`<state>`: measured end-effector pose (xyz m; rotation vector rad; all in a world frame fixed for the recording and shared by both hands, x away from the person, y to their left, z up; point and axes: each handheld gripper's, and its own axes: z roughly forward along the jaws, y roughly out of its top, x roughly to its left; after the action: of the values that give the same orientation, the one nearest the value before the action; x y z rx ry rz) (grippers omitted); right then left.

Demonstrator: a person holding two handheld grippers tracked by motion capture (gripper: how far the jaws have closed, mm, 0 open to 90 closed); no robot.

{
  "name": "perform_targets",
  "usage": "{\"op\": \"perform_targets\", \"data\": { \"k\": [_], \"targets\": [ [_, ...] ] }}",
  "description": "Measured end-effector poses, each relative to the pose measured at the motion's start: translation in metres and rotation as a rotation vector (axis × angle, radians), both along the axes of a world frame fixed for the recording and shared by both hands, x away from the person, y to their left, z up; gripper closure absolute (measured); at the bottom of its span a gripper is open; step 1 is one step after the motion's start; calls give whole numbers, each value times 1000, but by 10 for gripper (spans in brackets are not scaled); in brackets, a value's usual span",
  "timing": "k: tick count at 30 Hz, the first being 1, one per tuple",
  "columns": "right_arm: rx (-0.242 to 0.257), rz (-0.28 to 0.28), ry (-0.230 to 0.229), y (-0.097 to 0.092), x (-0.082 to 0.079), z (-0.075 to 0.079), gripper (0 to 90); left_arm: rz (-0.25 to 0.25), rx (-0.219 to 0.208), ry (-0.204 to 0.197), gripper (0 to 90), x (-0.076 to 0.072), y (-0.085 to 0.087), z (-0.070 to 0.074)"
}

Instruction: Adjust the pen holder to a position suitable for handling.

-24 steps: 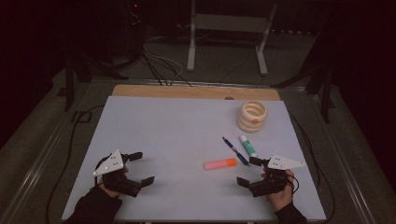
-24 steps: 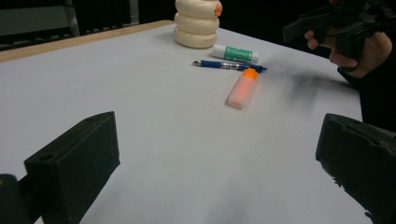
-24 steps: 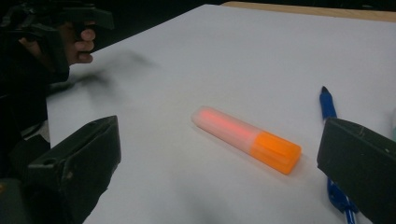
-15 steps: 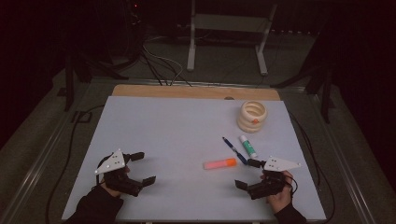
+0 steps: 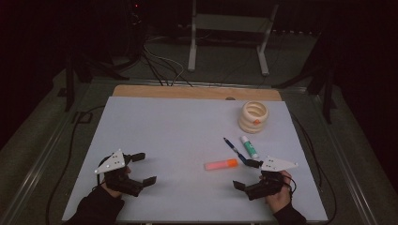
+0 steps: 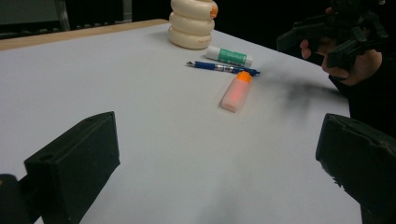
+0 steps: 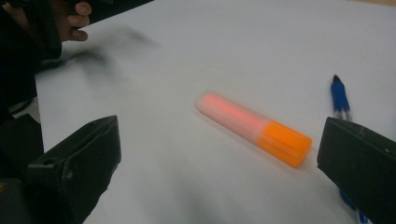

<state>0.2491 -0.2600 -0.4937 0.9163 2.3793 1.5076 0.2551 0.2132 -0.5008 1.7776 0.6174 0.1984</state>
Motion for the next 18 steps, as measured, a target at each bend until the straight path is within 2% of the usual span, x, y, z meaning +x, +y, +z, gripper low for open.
{"op": "perform_targets", "data": {
  "k": [5,12,18],
  "targets": [
    [-22,-6,-26,8,-3,9,0,-3,-8,-1,1,1,1,0],
    [-3,-21,-48,13,-5,27,0,5,-10,-3,1,-1,2,0],
    [-7,-34,-54,14,-2,37,0,11,-10,1,1,-1,2,0]
  ]
}}
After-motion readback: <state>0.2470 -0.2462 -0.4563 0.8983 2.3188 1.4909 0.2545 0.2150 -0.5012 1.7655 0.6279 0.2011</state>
